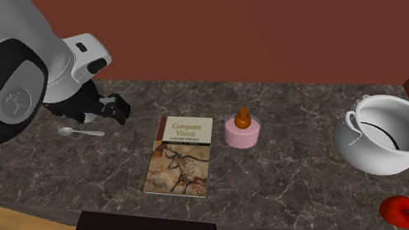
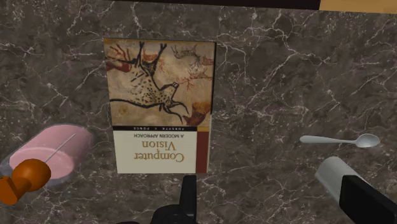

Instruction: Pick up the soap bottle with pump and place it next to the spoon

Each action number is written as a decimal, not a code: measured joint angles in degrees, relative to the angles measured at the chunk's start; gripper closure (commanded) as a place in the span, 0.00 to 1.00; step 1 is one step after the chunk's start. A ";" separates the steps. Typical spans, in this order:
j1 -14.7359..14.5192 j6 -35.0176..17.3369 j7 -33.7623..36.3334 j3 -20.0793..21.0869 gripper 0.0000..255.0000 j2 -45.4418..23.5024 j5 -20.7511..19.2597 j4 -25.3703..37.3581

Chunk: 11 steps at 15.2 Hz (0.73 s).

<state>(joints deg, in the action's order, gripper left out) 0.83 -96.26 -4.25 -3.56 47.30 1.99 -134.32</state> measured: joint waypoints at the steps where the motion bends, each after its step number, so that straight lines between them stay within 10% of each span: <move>1: 0.00 0.00 0.00 0.00 0.00 0.00 0.00 0.00; 11: 2.31 -7.49 -8.53 -8.40 0.00 -13.49 -4.45 3.12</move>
<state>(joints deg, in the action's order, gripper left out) 3.14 -103.74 -12.78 -11.96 33.81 -2.45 -131.19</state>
